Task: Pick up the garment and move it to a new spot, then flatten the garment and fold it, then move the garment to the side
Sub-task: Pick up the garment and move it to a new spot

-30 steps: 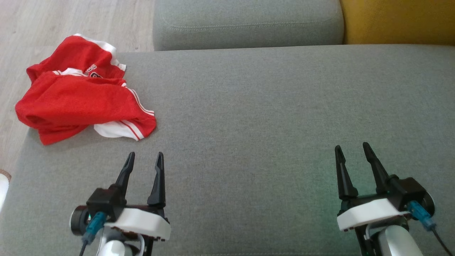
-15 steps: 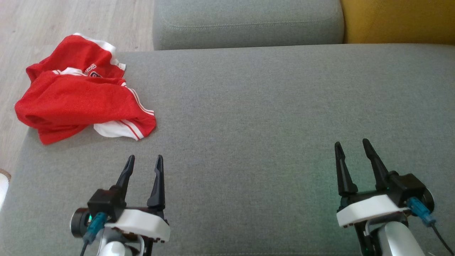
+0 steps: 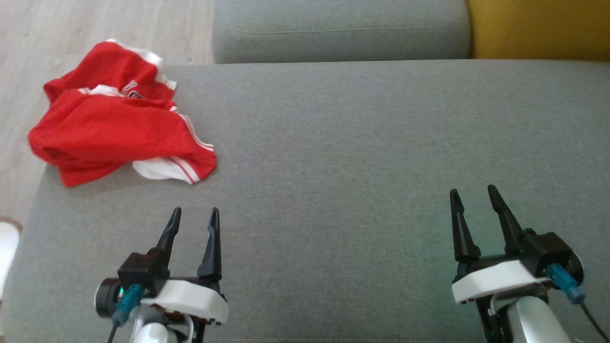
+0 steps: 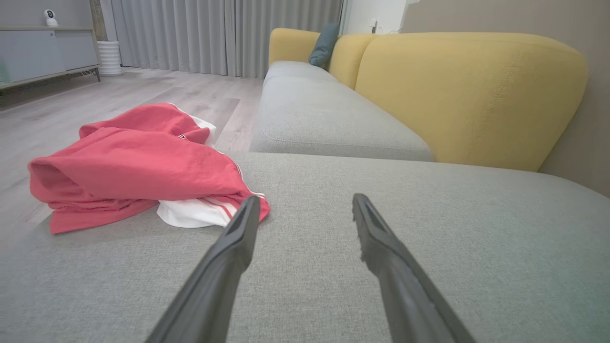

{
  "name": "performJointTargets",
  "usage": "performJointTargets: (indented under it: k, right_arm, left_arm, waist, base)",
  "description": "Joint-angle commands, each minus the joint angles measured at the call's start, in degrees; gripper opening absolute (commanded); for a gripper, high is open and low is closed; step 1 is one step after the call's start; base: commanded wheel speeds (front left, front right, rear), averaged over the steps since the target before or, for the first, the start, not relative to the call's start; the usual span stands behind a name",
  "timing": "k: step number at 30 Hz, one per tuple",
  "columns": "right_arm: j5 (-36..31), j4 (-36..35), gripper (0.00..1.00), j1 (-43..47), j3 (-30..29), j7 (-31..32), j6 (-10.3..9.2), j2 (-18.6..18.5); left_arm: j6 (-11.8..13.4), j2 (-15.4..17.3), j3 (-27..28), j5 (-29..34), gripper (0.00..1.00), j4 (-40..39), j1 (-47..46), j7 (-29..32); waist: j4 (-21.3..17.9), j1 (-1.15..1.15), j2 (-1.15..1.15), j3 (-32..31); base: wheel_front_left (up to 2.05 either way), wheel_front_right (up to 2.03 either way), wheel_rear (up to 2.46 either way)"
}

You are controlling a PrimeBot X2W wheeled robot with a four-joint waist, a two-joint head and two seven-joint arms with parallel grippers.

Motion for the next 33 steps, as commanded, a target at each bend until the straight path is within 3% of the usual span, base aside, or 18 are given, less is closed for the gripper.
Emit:
performJointTargets:
  k: [1,13,21,27,33]
  right_arm:
    - [-0.3,-2.3,1.00,-2.2,1.4,-0.7,0.43,-0.5]
    - [0.3,-2.6,1.00,-1.5,2.2,-0.7,0.43,-0.5]
    - [0.4,-2.6,1.00,-1.5,2.8,-0.7,0.43,-0.5]
    - [0.6,-2.4,1.00,-1.5,3.4,-0.7,0.43,-0.5]
    - [0.6,-2.7,1.00,-1.8,3.8,-0.7,0.43,-0.5]
  left_arm:
    - [0.4,0.5,2.0,-0.6,1.00,-1.6,-3.3,-0.7]
    - [0.4,0.5,2.9,-0.2,1.00,-2.0,-3.2,-0.7]
    - [0.4,0.5,3.9,-0.2,1.00,-2.3,-2.7,-0.7]
    - [0.0,0.5,4.5,0.0,1.00,-2.3,-2.3,-0.7]
    - [-1.3,0.8,4.4,1.5,1.00,-1.6,-3.0,-0.7]
  waist:
    - [1.2,0.00,0.00,0.0]
    - [14.0,0.00,0.00,-0.1]
    - [19.5,0.00,0.00,0.0]
    - [21.1,0.00,0.00,-0.1]
    - [20.2,0.00,0.00,1.0]
  base:
    - [0.00,0.00,0.00]
    - [0.00,0.00,0.00]
    - [0.00,0.00,0.00]
    - [0.00,0.00,0.00]
    - [0.00,0.00,0.00]
